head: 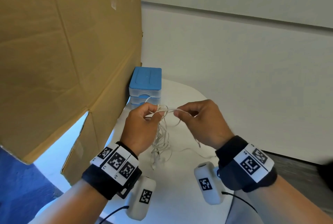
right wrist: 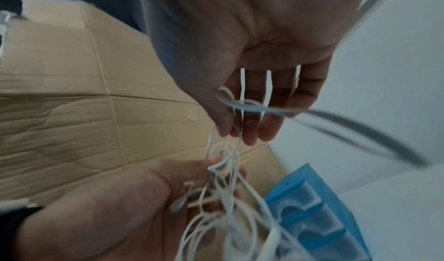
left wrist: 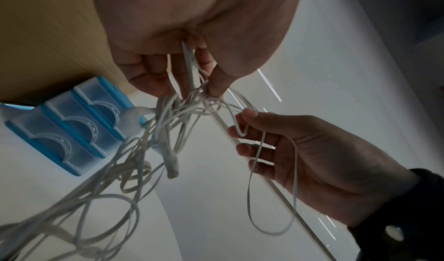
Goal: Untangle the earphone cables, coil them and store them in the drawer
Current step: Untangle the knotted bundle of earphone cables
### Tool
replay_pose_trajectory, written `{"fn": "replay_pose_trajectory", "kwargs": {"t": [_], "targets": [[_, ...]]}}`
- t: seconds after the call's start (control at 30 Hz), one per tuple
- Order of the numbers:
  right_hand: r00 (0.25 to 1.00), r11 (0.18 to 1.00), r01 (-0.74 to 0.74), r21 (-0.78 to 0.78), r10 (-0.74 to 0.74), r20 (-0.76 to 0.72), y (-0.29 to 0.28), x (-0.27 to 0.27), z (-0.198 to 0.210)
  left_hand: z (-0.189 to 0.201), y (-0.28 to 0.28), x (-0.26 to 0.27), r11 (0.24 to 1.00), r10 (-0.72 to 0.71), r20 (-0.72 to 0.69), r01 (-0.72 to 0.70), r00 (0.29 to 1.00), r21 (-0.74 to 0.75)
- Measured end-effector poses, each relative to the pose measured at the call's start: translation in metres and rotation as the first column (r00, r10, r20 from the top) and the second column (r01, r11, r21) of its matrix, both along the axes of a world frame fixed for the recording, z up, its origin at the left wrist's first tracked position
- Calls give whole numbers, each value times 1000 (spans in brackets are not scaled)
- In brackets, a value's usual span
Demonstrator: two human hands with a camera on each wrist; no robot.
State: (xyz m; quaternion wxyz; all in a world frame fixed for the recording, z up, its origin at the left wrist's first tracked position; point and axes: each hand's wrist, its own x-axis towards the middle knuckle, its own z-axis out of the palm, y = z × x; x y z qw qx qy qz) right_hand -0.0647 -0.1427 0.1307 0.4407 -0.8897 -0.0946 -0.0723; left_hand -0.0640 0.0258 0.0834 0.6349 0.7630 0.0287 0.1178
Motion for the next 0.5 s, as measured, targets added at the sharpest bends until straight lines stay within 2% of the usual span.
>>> {"fn": "replay_pose_trajectory", "kwargs": {"t": [0.13,0.2,0.27,0.37,0.43,0.5], "targets": [[994,987,55,-149,-39,106,-9,1,6,-3,3,2,998,6,-55,-2,998,59],[991,986,86,-144,-69,116,-10,-1,10,-5,4,4,997,27,-71,-21,997,79],[995,997,71,-39,-68,73,-10,-2,15,-4,5,4,996,45,-87,-39,995,78],[1000,973,22,228,-16,-27,-10,-2,23,-3,8,3,998,42,-86,-38,995,53],[988,902,35,430,34,-150,-10,0,28,-3,9,4,997,42,-60,-39,997,64],[960,793,81,604,102,-262,-10,1,31,-3,8,5,998,33,-35,-31,999,60]]}}
